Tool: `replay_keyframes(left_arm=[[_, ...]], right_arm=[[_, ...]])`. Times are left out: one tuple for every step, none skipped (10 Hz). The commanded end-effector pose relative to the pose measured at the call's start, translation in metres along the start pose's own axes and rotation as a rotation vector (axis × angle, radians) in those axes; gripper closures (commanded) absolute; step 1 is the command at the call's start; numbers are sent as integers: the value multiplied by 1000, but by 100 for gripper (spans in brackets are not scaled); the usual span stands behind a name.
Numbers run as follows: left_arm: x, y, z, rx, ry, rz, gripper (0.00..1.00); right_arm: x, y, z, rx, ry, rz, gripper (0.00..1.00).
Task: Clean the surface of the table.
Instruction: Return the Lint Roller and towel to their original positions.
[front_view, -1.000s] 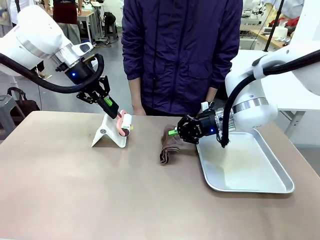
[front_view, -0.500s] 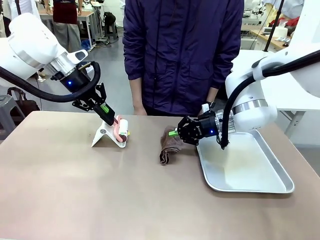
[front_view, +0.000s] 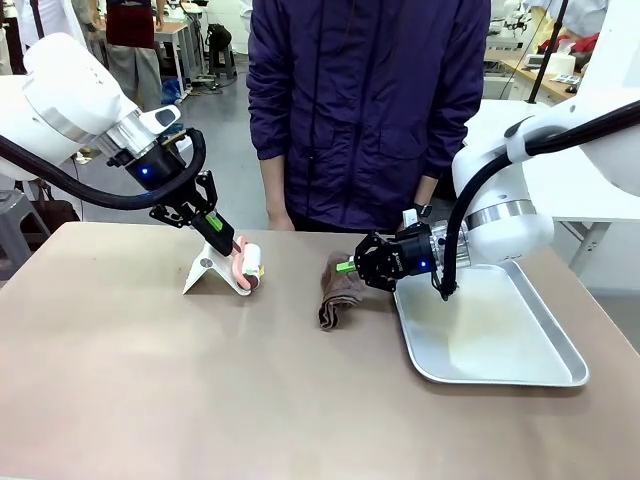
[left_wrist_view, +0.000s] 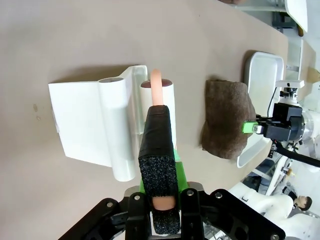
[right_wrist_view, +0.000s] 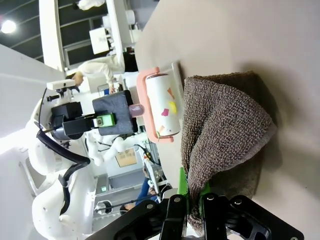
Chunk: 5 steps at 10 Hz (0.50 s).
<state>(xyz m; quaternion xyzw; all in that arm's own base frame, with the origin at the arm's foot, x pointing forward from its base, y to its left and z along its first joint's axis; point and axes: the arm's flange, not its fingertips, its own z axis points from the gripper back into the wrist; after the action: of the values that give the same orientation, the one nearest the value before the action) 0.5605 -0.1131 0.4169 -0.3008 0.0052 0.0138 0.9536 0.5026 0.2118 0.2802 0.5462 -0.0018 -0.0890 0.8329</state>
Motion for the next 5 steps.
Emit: replay_keyframes(left_arm=[[-1, -2, 1, 12, -21, 2, 78], [1, 2, 1, 6, -28, 16, 78], [1, 5, 1, 13, -32, 28, 78], [1, 7, 0, 27, -36, 35, 78], [-1, 6, 0, 27, -40, 34, 78]], right_arm=[[4, 0, -3, 35, -4, -7, 91], [4, 0, -4, 41, 4, -9, 91], [3, 0, -5, 42, 8, -5, 91], [4, 0, -4, 40, 6, -9, 91], [4, -1, -1, 44, 0, -9, 91]])
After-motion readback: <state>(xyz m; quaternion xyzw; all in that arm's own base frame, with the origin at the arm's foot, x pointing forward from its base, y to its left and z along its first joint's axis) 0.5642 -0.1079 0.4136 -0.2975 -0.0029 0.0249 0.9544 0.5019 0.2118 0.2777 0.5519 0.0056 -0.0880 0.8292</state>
